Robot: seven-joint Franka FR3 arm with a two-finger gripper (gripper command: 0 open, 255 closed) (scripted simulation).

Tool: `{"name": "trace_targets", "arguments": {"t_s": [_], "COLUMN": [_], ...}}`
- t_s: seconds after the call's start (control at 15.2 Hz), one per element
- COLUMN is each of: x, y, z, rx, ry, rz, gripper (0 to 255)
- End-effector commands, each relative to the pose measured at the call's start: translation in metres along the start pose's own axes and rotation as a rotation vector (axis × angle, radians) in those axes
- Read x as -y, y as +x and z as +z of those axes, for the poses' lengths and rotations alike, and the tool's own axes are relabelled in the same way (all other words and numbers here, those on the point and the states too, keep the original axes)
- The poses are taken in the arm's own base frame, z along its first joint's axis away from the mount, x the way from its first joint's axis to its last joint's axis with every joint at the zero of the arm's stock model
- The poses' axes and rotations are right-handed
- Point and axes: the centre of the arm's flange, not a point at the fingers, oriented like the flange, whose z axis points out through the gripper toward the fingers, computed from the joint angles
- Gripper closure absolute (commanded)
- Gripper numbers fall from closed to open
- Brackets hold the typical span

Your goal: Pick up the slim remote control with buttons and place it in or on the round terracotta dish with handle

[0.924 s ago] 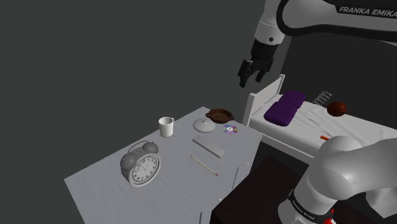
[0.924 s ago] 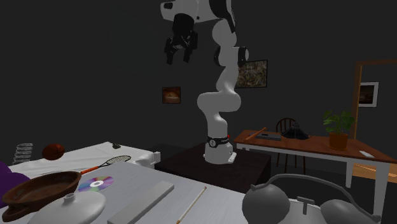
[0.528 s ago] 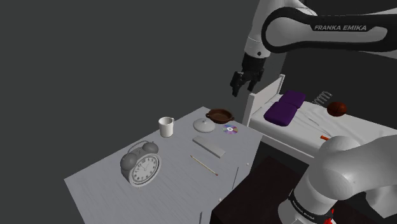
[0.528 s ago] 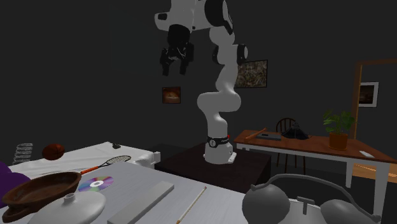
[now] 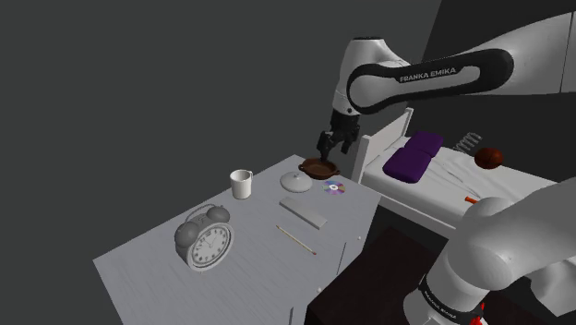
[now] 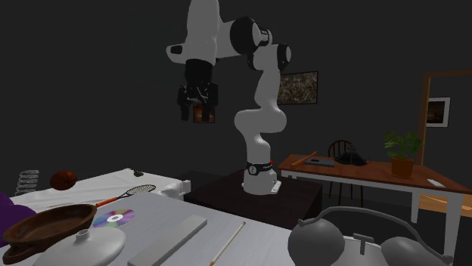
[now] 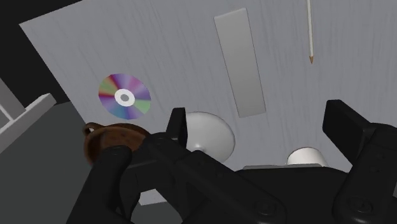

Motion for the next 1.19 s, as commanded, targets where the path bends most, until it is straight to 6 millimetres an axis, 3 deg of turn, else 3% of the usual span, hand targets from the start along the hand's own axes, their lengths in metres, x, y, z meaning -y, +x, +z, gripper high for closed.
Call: {"name": "trace_targets", "arguments": {"t_s": [0.0,1.12], "x": [0.002,0.022], "y": [0.008,0.075], "z": [0.026,0.243], "rx": [0.01,0.11], "ry": [0.005,0.044], "rz": [-0.004,-0.039], "gripper": [0,0]}}
